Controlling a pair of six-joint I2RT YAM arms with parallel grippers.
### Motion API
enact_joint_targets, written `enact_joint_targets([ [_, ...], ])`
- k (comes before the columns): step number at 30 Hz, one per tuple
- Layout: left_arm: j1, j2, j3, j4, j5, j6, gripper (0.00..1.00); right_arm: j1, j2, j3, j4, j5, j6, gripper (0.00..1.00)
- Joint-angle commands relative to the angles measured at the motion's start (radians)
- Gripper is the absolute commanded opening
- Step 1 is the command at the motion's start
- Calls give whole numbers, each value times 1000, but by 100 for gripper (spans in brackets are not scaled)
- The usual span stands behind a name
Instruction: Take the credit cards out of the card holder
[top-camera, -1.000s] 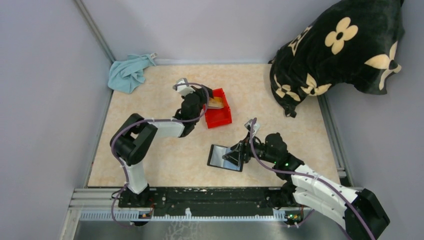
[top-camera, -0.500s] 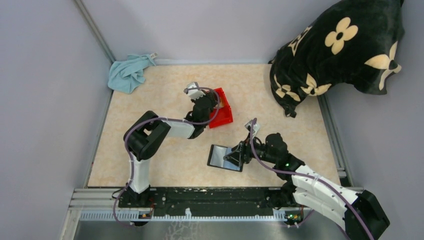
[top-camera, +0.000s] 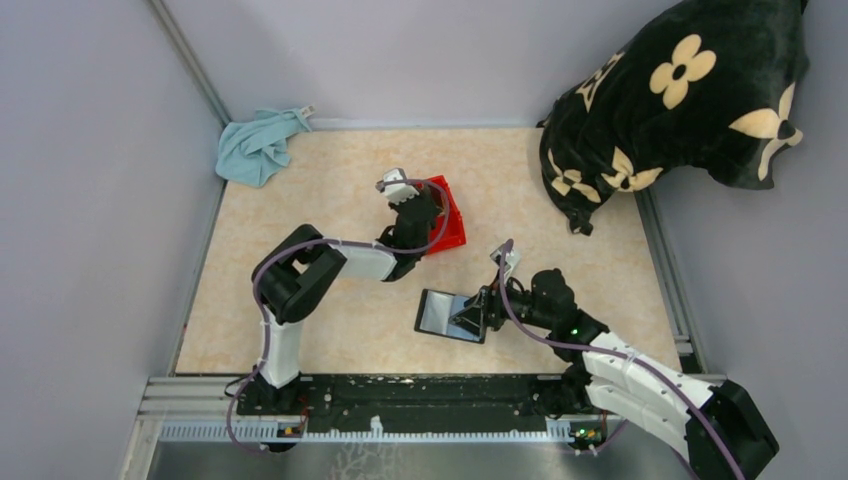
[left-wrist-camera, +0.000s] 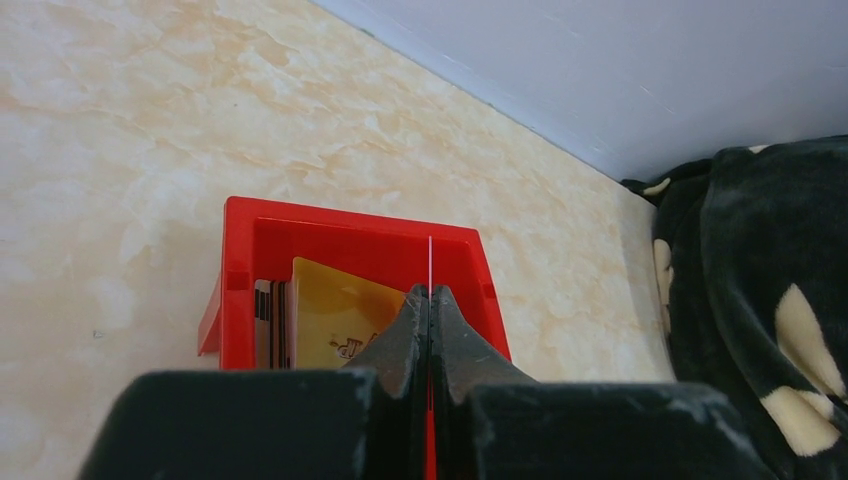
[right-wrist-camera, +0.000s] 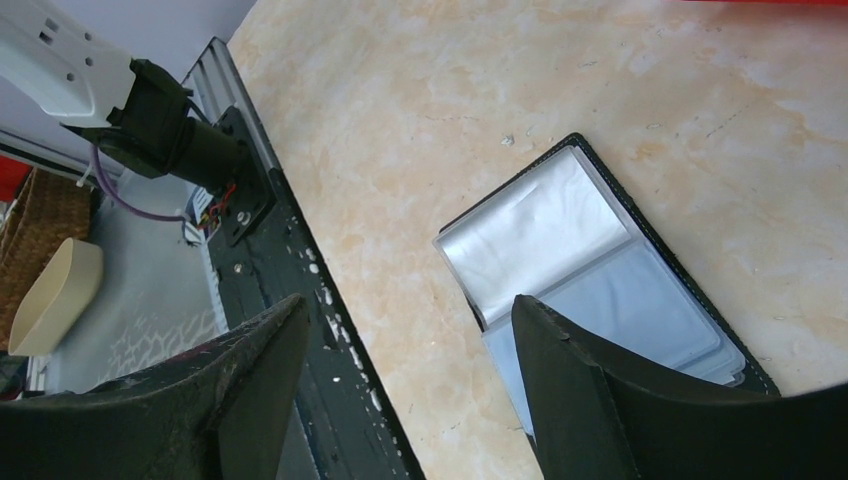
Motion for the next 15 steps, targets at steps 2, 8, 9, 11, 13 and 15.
enact_joint_targets([
  [2,8,44,49,-20,-40,-23,0,-11,-14,-6,60,-18,1,74],
  [8,33,56,62,-78,4,-94,0,-15,17,-10,86,-28,0,74],
  [9,35,61,65,-78,1,-90,0,-16,24,-9,91,-34,-1,74],
  [11,40,69,67,-79,6,-88,0,-19,36,-9,104,-45,1,73],
  [13,46,76,72,-84,9,-90,0,-19,49,-9,114,-53,1,73],
  [15,53,81,72,-88,14,-95,2,-21,60,-9,120,-55,1,73],
])
